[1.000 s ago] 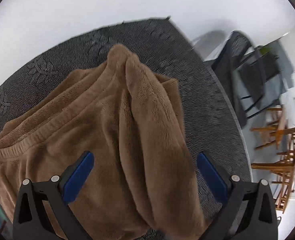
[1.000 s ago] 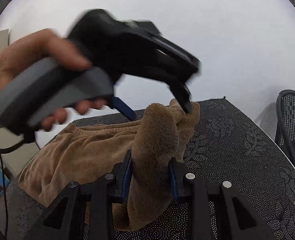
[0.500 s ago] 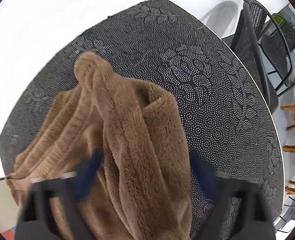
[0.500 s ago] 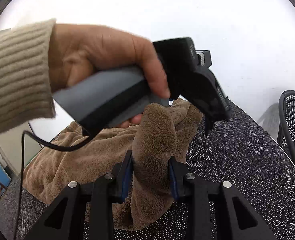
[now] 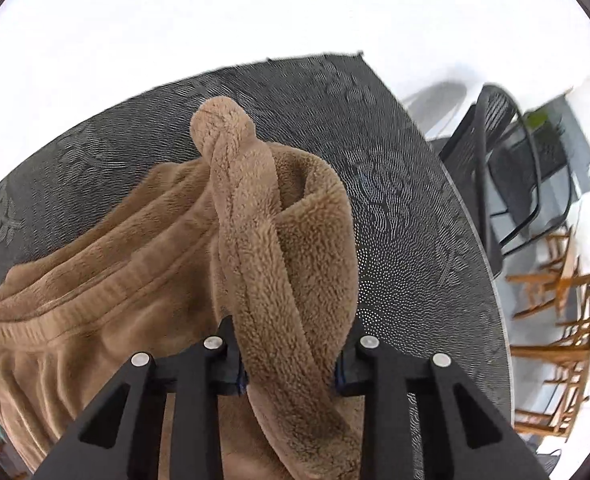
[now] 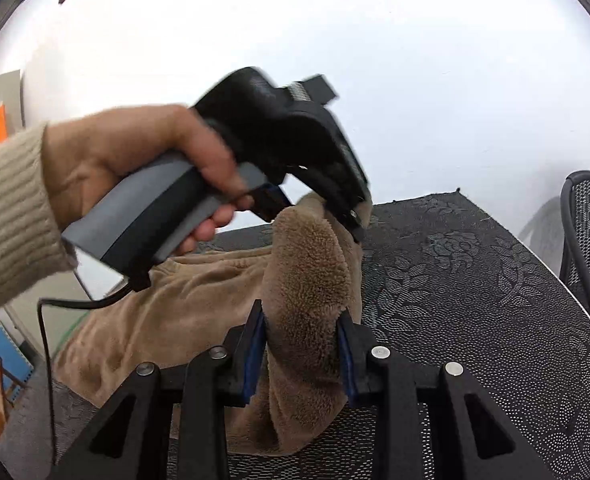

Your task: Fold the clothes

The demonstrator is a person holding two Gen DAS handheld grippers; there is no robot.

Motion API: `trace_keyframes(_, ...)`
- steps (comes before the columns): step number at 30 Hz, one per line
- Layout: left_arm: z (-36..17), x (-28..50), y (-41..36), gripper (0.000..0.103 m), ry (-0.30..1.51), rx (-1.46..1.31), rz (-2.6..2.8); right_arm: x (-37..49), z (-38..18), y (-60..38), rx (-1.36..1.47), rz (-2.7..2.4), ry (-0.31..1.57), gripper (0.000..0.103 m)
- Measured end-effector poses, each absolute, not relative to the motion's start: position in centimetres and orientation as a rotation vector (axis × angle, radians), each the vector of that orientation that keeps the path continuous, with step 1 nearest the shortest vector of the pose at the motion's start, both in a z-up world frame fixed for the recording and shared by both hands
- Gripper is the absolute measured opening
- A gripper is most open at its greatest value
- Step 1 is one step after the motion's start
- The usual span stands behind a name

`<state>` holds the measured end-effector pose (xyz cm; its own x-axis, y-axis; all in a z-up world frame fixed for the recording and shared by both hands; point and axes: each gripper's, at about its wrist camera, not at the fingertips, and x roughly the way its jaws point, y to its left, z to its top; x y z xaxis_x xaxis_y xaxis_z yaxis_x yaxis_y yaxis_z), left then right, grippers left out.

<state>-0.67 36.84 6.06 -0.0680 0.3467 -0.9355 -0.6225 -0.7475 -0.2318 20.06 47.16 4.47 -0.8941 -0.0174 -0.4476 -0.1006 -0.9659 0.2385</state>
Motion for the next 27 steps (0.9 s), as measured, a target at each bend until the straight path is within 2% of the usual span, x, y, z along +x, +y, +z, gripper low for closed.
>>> trace_keyframes(5,9.3,-2.2,31.1,0.034,0.145,-1.488,1.895,19.2,7.4,46.5,-0.682,3.043,0.449,0.034)
trace_keyframes(13,13.6,-6.6,19.2,0.033,-0.110,-1.415,1.950,16.9,12.0,38.9,-0.564,3.211,0.270,0.034)
trace_keyframes(21,11.4,-10.2,6.0,0.033,-0.322,-1.425,1.999,14.1,11.3,27.3,-0.629,3.403,0.058,0.034)
trace_keyframes(27,6.2,-11.6,-0.7,0.033,-0.458,-1.463,1.998,13.0,8.2,19.9,-0.781,3.457,-0.104,0.034)
